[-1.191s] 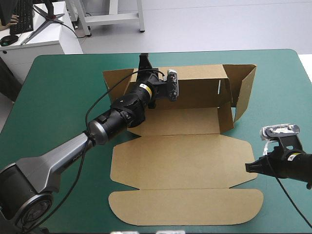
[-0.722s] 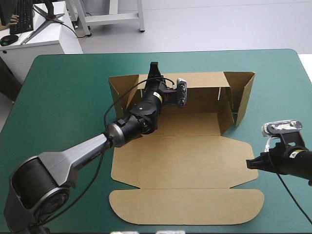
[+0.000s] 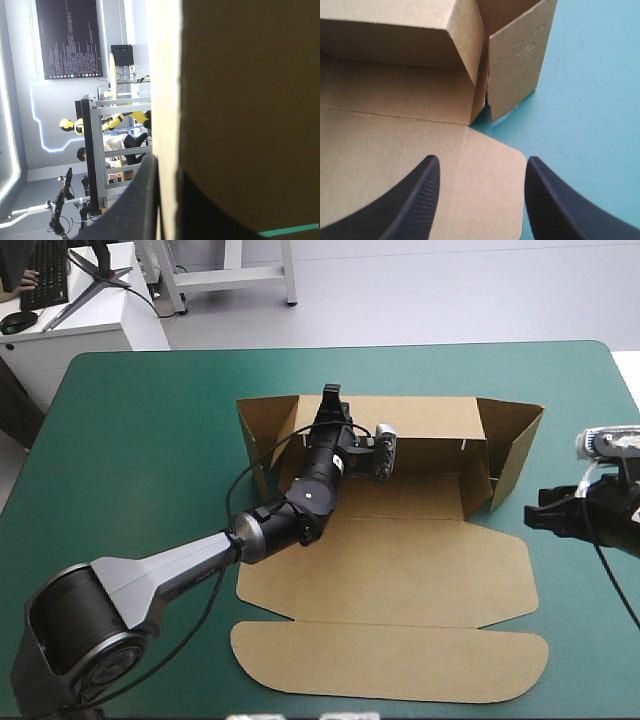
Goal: Fold the box
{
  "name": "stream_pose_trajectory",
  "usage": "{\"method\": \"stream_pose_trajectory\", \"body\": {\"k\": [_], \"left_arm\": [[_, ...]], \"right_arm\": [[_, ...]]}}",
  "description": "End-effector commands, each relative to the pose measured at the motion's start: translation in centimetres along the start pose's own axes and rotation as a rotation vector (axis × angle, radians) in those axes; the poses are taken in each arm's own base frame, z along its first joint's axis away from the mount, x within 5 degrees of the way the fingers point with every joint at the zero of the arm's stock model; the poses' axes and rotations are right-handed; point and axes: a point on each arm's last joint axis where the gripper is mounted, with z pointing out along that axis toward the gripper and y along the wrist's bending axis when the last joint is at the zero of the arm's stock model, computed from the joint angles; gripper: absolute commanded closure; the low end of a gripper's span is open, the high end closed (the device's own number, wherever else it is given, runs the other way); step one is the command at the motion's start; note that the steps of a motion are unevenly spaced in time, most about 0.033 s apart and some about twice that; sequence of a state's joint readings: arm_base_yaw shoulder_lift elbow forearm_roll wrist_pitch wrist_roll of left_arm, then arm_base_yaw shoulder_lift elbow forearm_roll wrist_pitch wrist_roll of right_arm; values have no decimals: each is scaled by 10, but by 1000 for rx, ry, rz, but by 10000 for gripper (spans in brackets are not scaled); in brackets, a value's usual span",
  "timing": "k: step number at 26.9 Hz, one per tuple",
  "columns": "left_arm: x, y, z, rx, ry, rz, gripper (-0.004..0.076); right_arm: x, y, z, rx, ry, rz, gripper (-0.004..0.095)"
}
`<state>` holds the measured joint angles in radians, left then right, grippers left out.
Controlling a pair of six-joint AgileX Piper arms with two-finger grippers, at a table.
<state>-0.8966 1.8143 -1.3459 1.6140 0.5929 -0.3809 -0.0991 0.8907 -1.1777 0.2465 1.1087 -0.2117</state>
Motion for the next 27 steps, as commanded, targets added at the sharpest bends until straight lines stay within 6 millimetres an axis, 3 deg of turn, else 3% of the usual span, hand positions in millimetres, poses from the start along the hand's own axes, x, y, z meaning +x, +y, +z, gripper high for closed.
{"method": "stream_pose_trajectory", "body": {"k": [1, 8, 13, 16, 20, 27], "left_arm": [[-4, 21, -17, -63, -10, -55, 734], [-13, 19, -22, -65, -43, -78, 734], [-13, 19, -22, -71, -45, -70, 734], [-14, 19, -22, -73, -46, -69, 734], [-14, 20, -22, -78, -53, -99, 734], [-14, 21, -22, -85, -57, -97, 734]], "right_arm": [[-33, -2, -7, 10, -105, 3, 410], [-116, -20, 38, -3, -79, 109, 409], [-151, -34, 83, -8, 41, 111, 409], [-168, -41, 111, -20, 21, 119, 409], [-180, -50, 146, -22, 24, 122, 410], [-171, -62, 196, -19, 124, 136, 410]]}}
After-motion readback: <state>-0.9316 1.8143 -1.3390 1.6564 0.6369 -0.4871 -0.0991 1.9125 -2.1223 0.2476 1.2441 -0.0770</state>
